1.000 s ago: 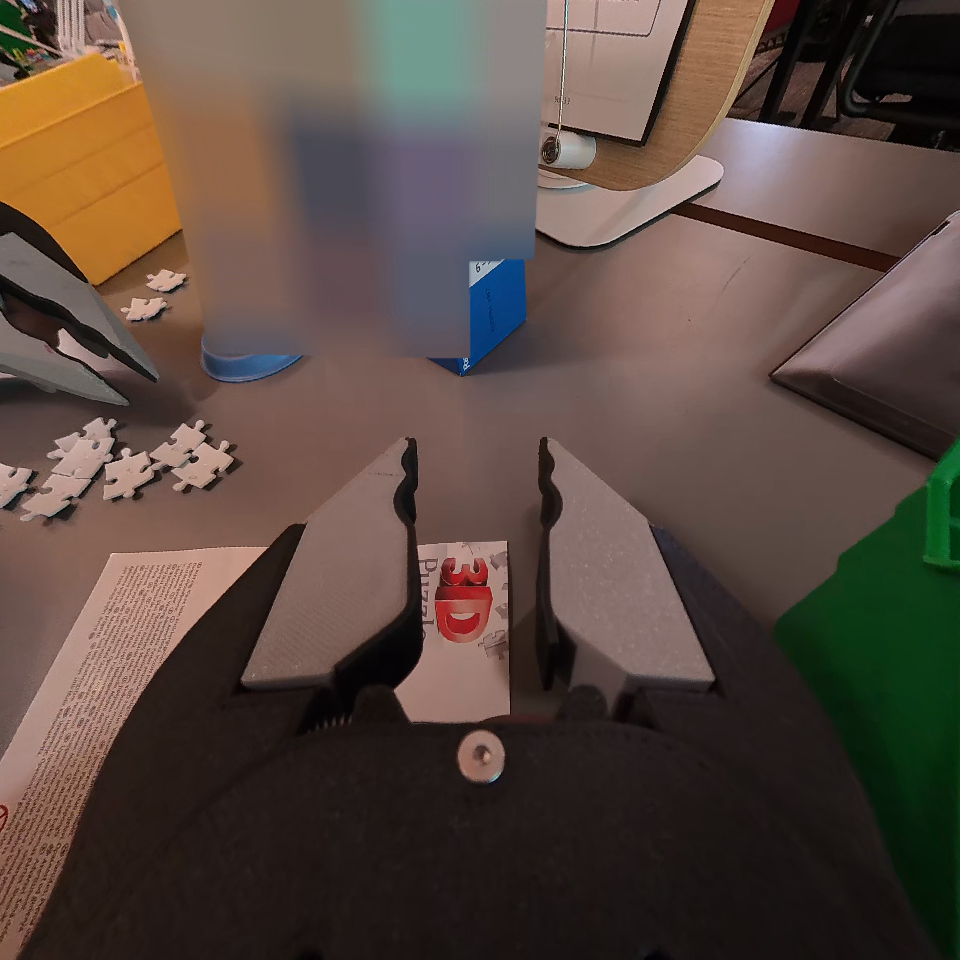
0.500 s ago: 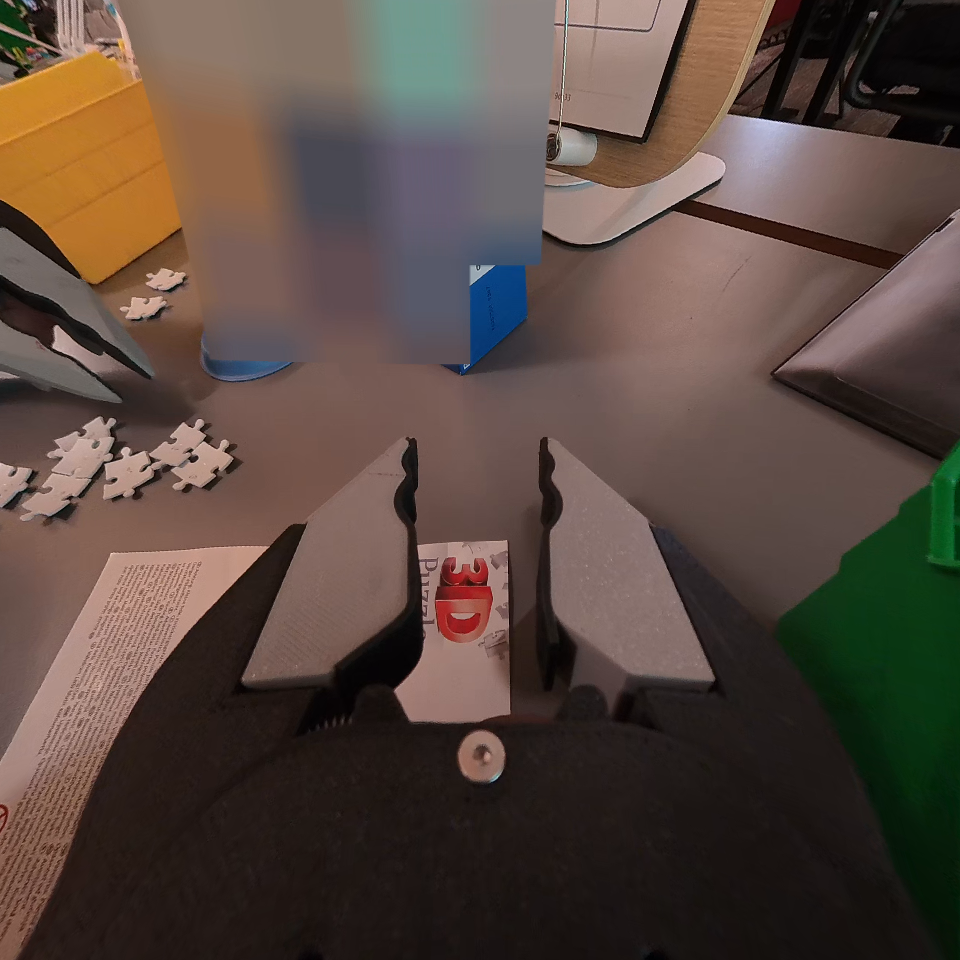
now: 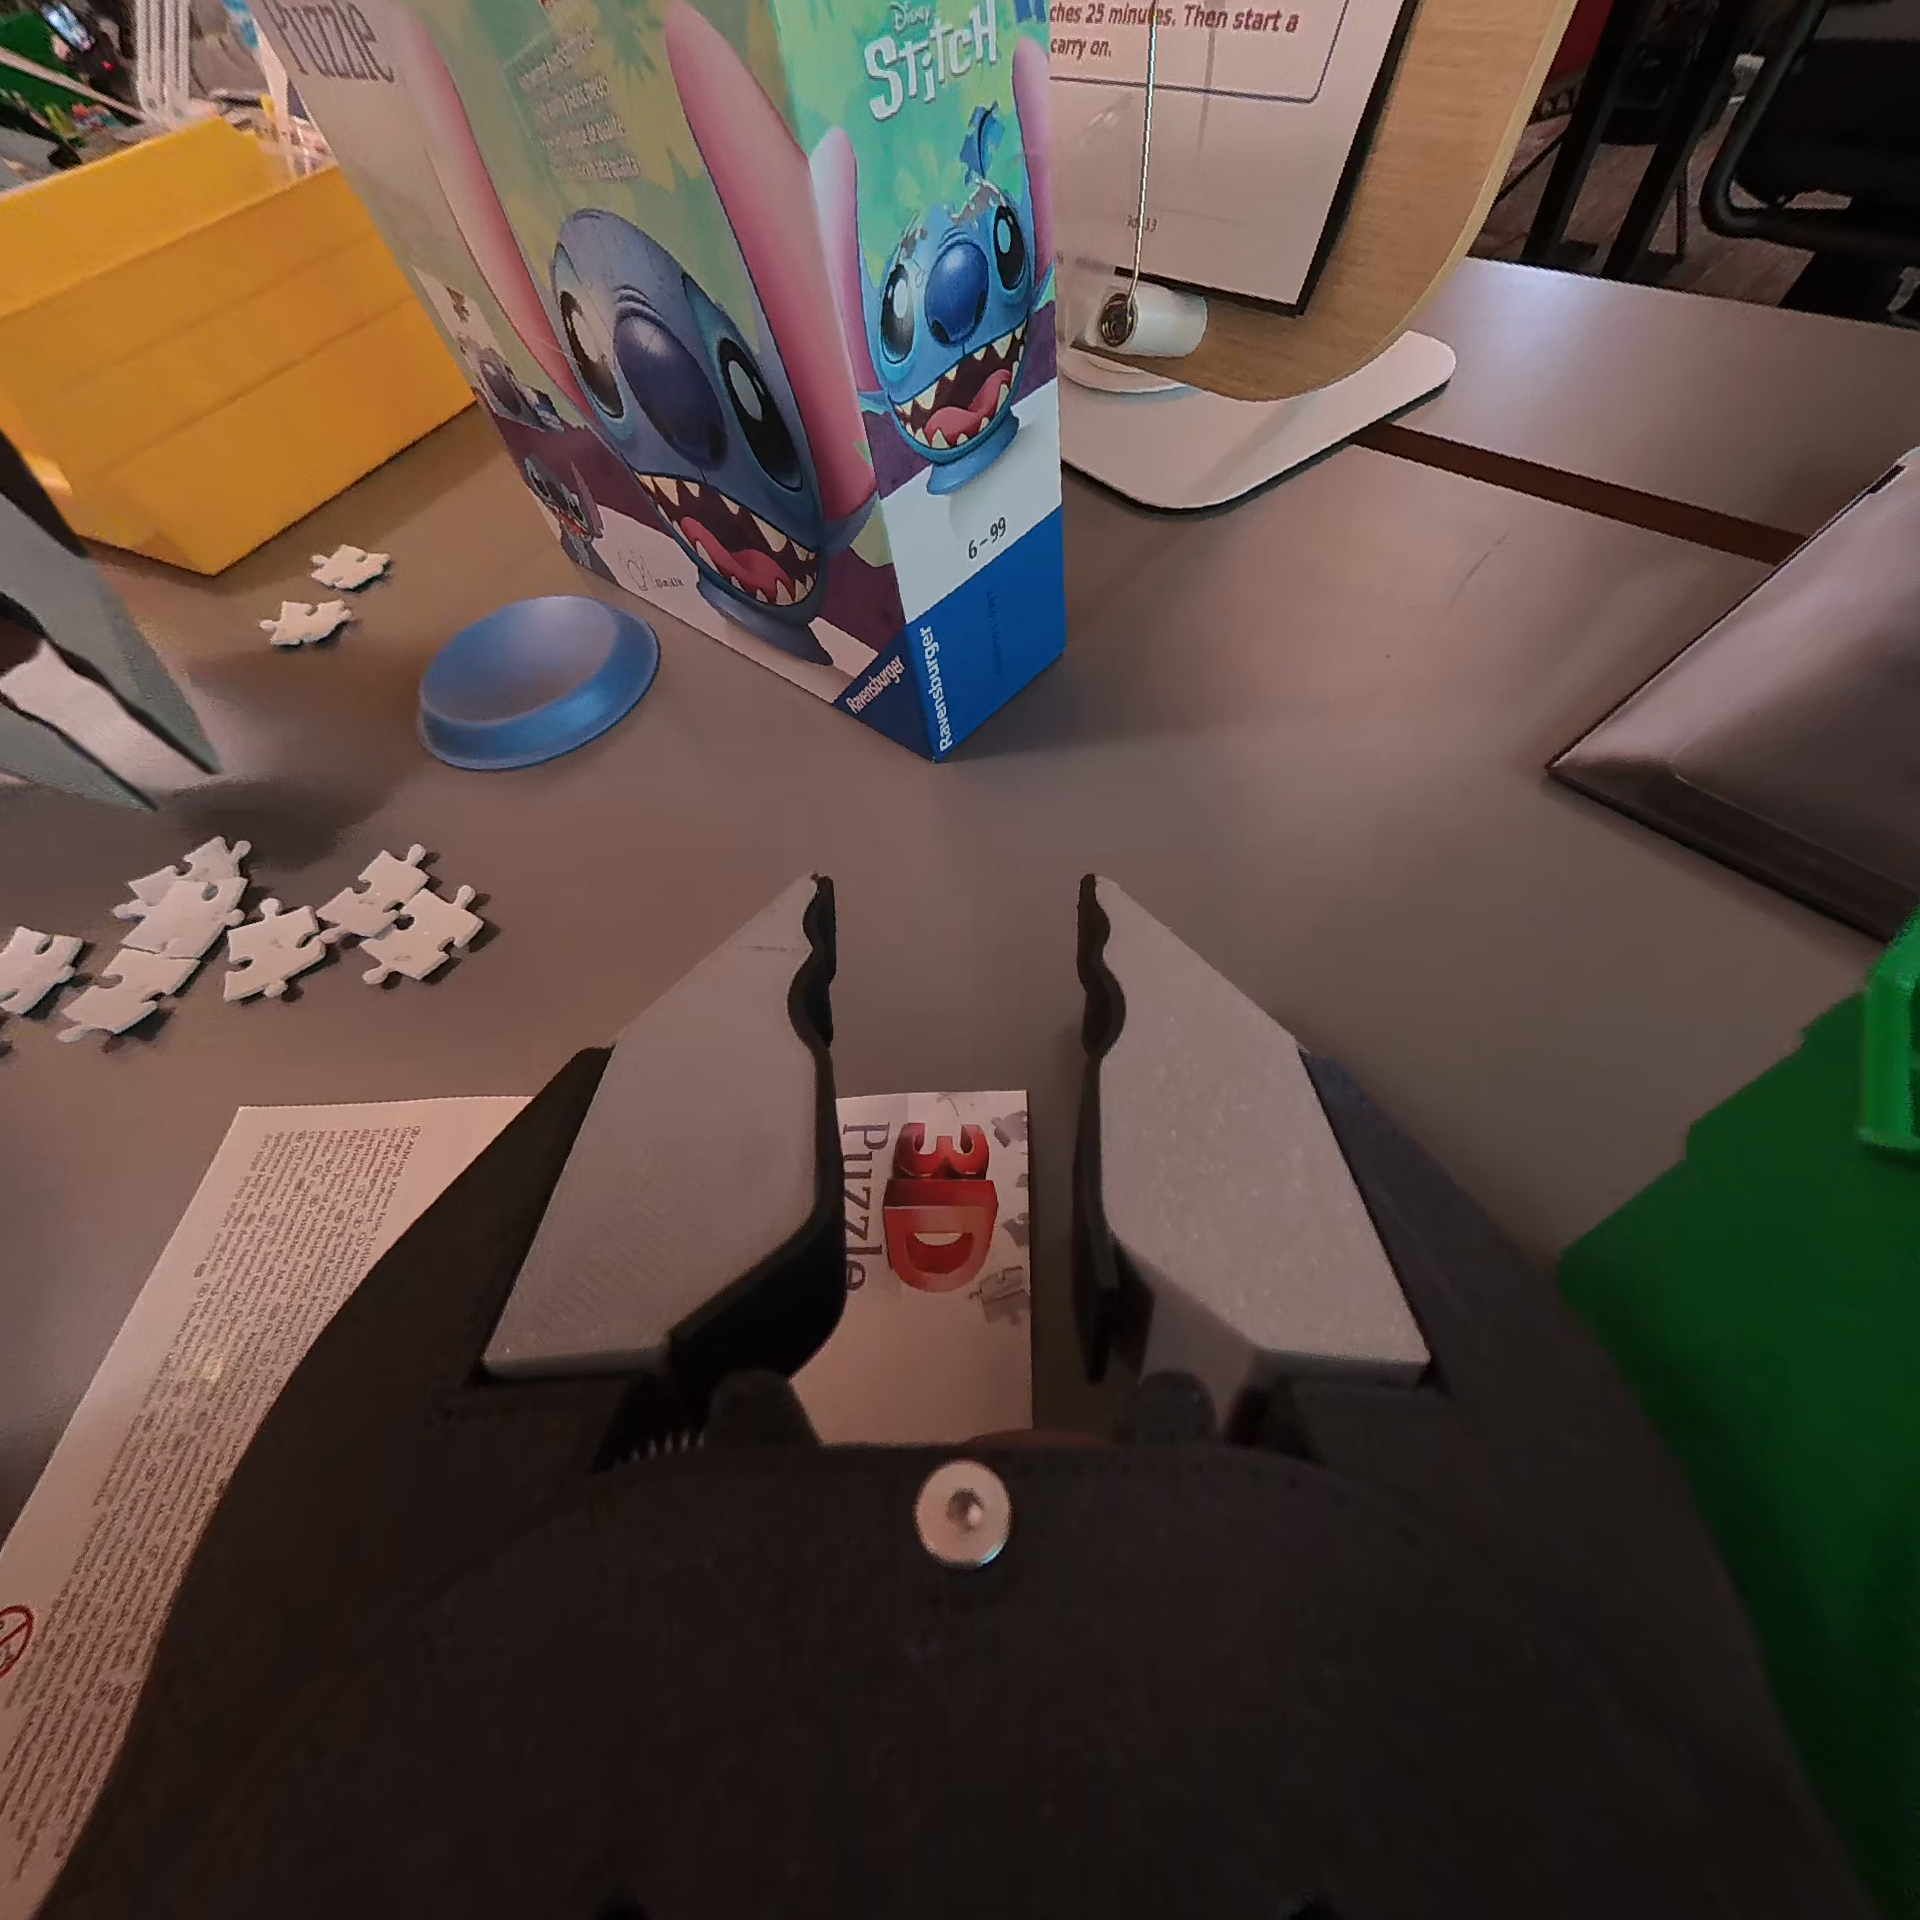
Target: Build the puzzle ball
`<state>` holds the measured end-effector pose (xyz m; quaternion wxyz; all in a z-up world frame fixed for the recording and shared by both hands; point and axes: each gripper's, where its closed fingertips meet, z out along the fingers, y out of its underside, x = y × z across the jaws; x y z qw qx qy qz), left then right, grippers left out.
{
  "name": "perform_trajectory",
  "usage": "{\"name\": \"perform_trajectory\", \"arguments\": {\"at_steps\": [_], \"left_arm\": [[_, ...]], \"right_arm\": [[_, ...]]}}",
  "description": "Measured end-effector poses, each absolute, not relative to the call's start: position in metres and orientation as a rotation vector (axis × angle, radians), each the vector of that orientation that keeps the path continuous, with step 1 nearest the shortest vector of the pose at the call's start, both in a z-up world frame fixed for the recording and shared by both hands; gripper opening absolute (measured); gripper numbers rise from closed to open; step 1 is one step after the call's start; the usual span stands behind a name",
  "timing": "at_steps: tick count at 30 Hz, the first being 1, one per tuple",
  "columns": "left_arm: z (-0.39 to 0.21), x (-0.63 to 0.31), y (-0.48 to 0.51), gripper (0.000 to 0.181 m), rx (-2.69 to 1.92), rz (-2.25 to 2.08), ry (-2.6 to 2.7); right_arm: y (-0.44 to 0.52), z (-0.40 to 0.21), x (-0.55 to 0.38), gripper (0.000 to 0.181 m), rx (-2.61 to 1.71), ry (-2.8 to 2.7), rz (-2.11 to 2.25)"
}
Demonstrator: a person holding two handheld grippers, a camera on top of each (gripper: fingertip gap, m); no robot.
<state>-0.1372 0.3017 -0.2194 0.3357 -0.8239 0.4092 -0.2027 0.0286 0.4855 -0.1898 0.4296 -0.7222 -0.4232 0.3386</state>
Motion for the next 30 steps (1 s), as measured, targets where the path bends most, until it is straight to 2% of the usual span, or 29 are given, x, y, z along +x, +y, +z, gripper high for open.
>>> {"name": "perform_trajectory", "arguments": {"at_steps": [6, 15, 30], "left_arm": [[-0.223, -0.13, 0.292, 0.009, -2.153, -0.54, 1.124], [-0.246, -0.117, 0.293, 0.011, -2.206, -0.536, 1.164], [-0.225, -0.131, 0.304, 0.012, -2.163, -0.523, 1.058]], "right_arm": [[0.485, -0.192, 0.027, 0.044, -1.806, -1.066, 0.834], [0.485, -0.186, 0.029, 0.044, -1.791, -1.049, 0.84], [0.486, -0.188, 0.029, 0.044, -1.796, -1.051, 0.839]]}}
